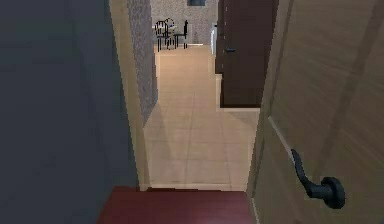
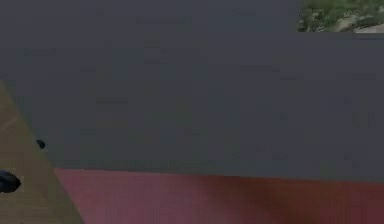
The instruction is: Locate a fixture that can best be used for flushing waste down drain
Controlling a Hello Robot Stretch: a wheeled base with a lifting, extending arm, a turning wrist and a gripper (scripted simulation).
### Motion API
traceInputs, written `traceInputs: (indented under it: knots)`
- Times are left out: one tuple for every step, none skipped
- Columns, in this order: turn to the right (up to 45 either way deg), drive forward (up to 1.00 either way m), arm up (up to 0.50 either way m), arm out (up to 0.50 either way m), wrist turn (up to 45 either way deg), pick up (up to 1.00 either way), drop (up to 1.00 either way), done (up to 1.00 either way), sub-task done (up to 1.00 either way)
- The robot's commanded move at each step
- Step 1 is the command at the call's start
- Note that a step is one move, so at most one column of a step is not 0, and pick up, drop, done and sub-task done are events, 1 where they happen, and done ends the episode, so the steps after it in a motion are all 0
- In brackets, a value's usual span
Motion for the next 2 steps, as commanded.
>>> traceInputs:
  knots:
    - [0.0,0.40,0.00,0.00,0.0,0.00,0.00,0.00,0.00]
    - [0.0,1.00,0.00,0.00,0.0,0.00,0.00,0.00,0.00]
